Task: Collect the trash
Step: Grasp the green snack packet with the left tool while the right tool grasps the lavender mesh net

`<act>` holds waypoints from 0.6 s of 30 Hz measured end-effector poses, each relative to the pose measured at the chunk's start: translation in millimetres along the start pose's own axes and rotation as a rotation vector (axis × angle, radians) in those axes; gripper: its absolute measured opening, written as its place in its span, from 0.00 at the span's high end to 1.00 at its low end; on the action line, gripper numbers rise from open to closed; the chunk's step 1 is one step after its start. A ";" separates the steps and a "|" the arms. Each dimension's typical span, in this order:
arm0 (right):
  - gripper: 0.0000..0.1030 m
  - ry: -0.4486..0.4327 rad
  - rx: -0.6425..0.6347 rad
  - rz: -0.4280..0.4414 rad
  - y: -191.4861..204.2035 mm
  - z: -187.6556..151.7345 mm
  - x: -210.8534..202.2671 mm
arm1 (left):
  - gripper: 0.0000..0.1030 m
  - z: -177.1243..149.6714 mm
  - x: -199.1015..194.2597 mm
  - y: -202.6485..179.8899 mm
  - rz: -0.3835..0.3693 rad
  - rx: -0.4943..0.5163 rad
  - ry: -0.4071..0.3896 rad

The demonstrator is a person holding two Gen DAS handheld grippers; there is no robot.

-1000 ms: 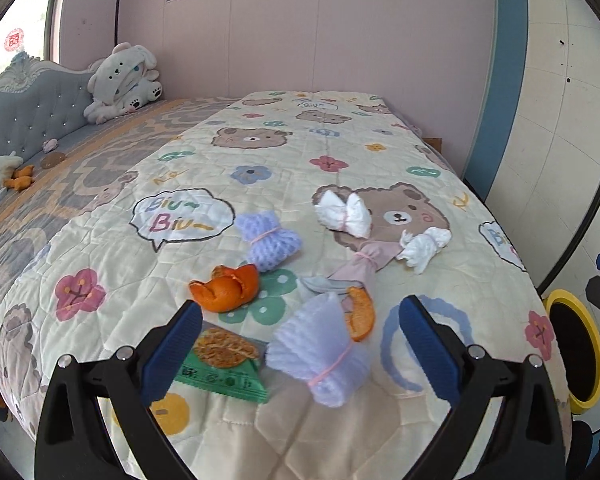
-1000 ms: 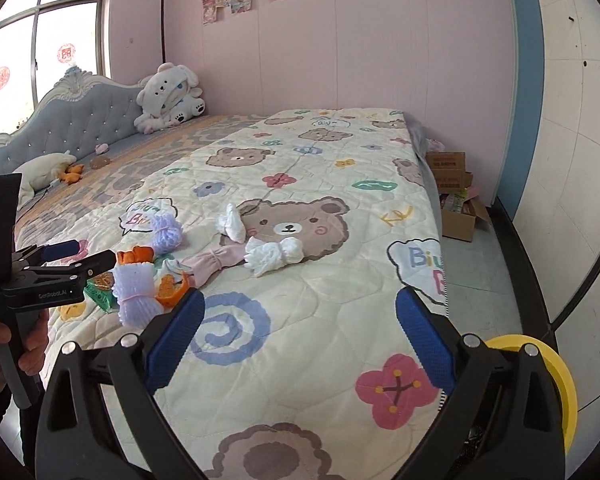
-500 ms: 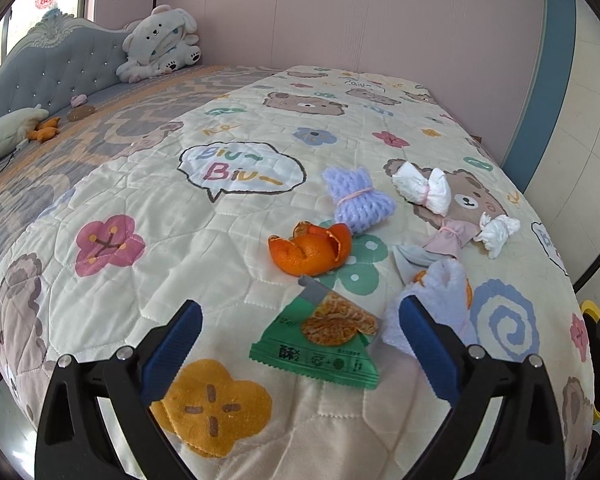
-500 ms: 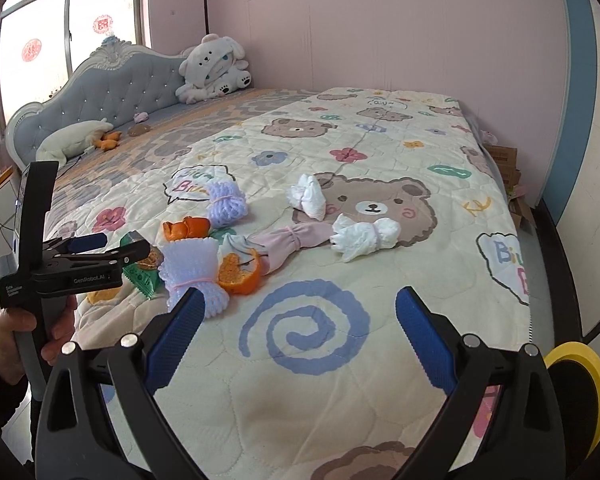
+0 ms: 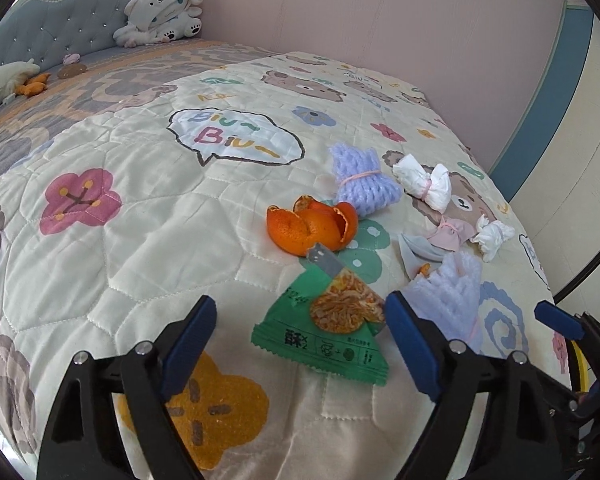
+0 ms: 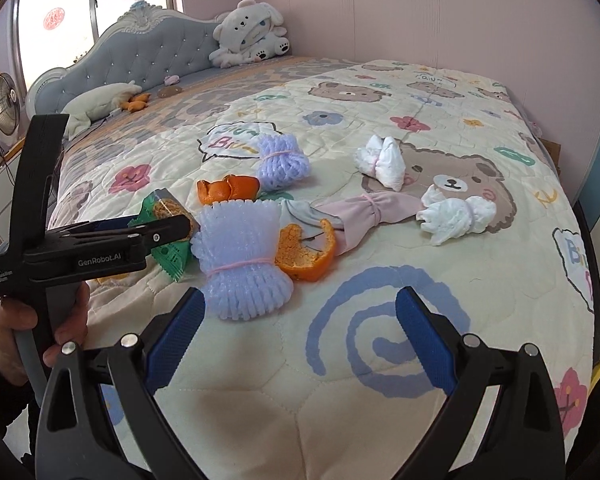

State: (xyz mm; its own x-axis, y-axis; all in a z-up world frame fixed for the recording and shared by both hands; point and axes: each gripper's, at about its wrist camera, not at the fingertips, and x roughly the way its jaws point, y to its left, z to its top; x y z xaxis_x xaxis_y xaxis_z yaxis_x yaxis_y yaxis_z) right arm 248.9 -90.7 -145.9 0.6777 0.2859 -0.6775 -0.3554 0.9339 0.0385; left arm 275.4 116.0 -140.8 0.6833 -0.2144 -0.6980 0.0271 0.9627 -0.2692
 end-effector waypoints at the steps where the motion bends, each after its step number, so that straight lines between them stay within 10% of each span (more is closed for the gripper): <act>1: 0.10 0.004 -0.001 0.005 1.2 0.6 3.3 | 0.32 0.5 1.6 0.6 -0.015 -0.005 0.002; 10: 0.10 0.031 -0.062 0.040 19.3 6.8 24.5 | 0.77 0.2 13.2 11.9 -0.113 -0.069 0.021; 18: 0.13 0.063 -0.037 0.075 19.7 11.4 42.8 | 0.77 -1.4 19.9 20.6 -0.170 -0.121 0.037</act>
State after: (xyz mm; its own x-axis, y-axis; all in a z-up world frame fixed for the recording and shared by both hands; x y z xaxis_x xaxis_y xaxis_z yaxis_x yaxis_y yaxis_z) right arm 278.2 -57.6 -165.8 0.6073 0.3394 -0.7183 -0.4281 0.9015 0.0640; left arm 288.5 131.4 -161.1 0.6487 -0.3805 -0.6591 0.0508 0.8858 -0.4614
